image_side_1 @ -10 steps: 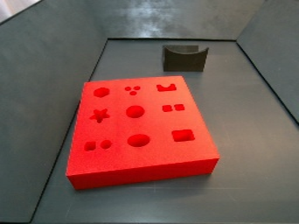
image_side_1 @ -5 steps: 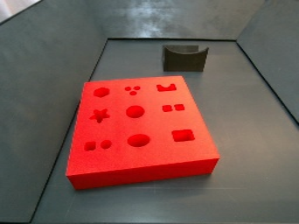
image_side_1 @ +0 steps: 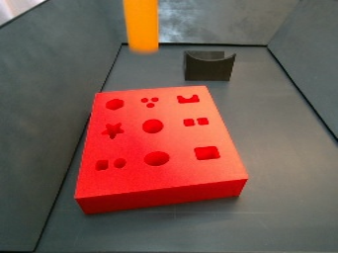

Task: Pick up the oval object. Move up. Place the oval object on the fixture. Regrasp the oval object. Move to above the board. Insert the oval object.
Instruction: Insert the oval object.

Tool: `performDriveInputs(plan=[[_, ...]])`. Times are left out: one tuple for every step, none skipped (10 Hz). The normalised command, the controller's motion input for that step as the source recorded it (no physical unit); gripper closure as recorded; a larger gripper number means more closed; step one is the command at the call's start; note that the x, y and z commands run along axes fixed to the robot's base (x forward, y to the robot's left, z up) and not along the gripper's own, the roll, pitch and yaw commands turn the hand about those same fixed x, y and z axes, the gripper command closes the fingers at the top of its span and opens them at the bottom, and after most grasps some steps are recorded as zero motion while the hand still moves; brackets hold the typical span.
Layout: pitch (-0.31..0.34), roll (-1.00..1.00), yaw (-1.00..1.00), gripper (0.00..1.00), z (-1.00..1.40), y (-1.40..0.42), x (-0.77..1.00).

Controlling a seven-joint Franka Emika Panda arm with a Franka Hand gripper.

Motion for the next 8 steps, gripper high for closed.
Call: performDriveInputs(plan=[[-0.184,0.03,-0.04,1.00,-0.91,-0.66,0.00],[-0.190,0.03,-0.02,1.00,-0.89,-0.68,0.00],[-0.201,0.03,0.00,1.00,-0.83,-0.60,0.00],[-0.151,0.03,0.31,1.00,-0.62,-0.25,0.00],[-0.030,0.05,0.30,1.00,-0.52,-0.05,0.05],[0.000,0.03,0.03,1.00,0.00,-0.10,0.03],[0.000,0.03,0.02,1.00,0.00,-0.09,0.05],[0.000,0.12,0.09,1.00,-0.26,-0.12,0.00]])
